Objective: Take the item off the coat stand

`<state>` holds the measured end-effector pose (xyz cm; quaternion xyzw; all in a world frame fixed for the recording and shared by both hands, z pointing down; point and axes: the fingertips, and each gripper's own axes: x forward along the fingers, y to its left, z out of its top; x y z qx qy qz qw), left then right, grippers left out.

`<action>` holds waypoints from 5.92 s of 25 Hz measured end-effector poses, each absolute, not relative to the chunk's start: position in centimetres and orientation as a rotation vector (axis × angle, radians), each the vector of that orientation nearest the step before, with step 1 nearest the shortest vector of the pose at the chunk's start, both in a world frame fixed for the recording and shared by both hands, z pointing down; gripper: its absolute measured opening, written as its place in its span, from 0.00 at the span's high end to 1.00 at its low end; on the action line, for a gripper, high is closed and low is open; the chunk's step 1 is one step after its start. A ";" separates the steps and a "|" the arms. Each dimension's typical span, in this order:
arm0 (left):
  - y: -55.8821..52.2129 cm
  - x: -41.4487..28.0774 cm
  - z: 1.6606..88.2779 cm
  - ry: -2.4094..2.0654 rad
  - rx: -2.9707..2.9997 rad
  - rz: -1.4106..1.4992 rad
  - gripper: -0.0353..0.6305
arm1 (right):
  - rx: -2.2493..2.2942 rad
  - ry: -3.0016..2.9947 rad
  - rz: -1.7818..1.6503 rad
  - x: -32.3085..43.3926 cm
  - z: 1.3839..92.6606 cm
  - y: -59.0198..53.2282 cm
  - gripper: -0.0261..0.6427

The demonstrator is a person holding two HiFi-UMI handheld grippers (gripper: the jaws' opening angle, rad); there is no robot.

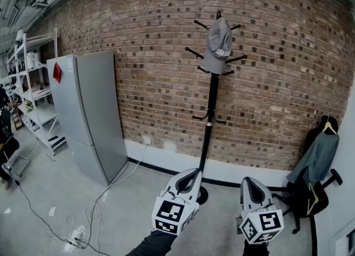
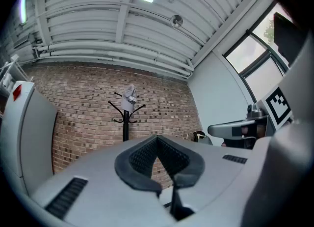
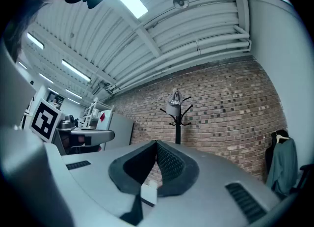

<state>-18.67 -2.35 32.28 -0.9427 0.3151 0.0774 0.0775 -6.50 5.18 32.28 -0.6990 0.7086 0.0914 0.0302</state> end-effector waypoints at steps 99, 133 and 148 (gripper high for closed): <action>-37.9 -0.2 17.1 1.529 -2.328 0.244 0.94 | -1.398 2.652 0.480 9.6 17.9 -38.1 0.95; -40.8 4.3 -2.7 1.408 -2.103 0.190 0.60 | -1.331 2.717 0.481 9.1 18.3 -39.5 0.95; -40.6 2.7 -4.6 1.390 -2.060 0.232 0.90 | -1.317 2.760 0.528 8.7 19.3 -39.5 0.95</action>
